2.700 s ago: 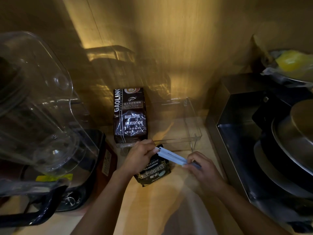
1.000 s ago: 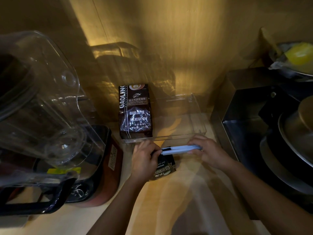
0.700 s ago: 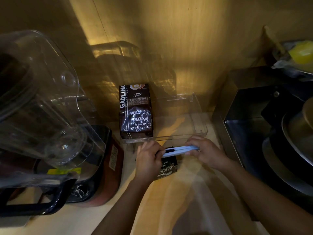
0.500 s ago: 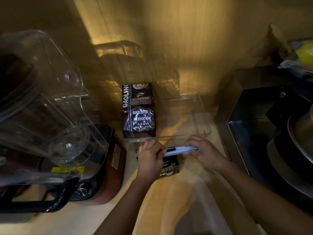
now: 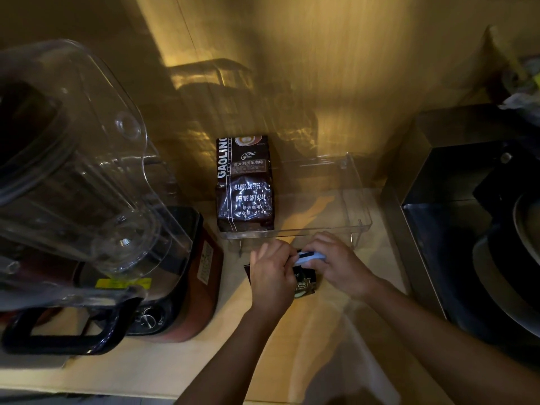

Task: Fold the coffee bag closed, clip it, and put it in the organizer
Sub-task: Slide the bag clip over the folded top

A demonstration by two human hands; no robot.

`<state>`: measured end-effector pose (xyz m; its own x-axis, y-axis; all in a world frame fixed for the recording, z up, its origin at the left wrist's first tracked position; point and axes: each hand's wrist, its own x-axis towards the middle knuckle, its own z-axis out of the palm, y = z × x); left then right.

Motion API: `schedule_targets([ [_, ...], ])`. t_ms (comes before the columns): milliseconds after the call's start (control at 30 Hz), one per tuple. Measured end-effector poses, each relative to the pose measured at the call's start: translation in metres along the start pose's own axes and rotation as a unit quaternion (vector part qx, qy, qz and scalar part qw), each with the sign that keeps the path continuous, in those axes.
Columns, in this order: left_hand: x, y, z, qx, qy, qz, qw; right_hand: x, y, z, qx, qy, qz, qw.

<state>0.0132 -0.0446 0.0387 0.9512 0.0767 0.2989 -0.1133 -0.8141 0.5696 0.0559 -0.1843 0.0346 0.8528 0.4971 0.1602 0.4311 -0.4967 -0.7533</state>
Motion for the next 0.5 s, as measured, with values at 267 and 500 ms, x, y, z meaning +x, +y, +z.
schedule_targets([
  [267, 0.0, -0.001, 0.001, -0.022, -0.023, 0.029, 0.999, 0.006, 0.001, 0.016, -0.049, 0.008, -0.028, 0.998],
  [500, 0.01, -0.016, -0.009, 0.01, -0.085, 0.083, 0.993, 0.009, 0.003, 0.013, 0.024, -0.005, 0.021, 0.999],
])
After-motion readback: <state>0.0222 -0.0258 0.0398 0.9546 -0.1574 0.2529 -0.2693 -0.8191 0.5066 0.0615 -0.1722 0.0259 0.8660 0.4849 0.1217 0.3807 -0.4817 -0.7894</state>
